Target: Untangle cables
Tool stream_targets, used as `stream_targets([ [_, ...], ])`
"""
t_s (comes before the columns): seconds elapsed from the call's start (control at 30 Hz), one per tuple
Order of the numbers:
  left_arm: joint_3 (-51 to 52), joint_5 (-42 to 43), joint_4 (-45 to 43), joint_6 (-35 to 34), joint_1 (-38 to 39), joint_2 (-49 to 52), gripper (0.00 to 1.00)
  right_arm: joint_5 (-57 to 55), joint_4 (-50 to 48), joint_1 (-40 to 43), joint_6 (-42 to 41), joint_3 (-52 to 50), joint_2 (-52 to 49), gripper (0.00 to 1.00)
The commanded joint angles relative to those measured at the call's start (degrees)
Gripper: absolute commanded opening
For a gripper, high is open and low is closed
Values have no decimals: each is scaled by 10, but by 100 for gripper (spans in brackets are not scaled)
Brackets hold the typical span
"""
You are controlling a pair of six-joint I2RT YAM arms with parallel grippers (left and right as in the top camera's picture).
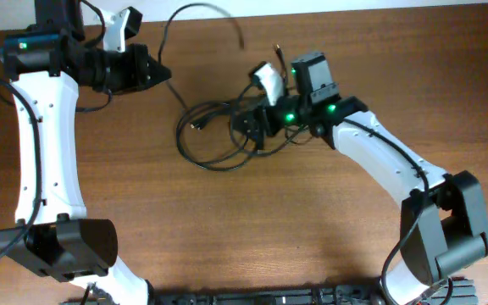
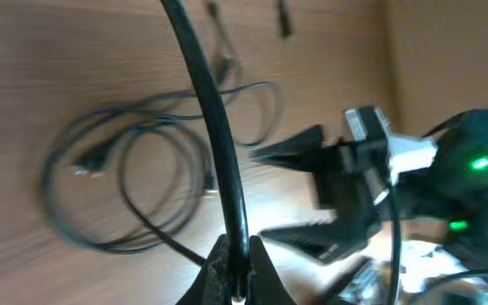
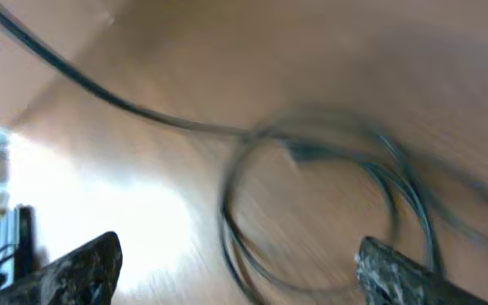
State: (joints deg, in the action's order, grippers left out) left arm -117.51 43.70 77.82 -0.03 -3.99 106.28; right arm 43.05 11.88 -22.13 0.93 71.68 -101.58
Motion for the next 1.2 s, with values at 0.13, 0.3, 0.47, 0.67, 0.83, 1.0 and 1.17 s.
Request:
stream_targets([
  [0.13, -7, 156, -11, -91, 0, -21, 0, 143, -155, -31, 16, 2, -1, 88],
  [0.3, -7, 176, -24, -140, 0, -21, 0, 144, -183, -45, 16, 2, -1, 88],
  [0.47, -7, 198, -24, -165, 0, -21, 0, 142, -213, -49, 16, 2, -1, 83],
  [0.67, -7, 197, -41, -174, 1, -21, 0, 142, -211, -49, -30, 2, -1, 18],
  [0.83, -7, 198, -45, -188, 1, -21, 0, 142, -210, -49, -32, 2, -1, 4],
  [1.0, -7, 188, -55, -188, 1, -21, 0, 142, -202, -49, -32, 2, -1, 4],
  [1.17, -7, -23, -57, -171, 3, -21, 82, 117, -188, -49, -45, 2, -1, 4],
])
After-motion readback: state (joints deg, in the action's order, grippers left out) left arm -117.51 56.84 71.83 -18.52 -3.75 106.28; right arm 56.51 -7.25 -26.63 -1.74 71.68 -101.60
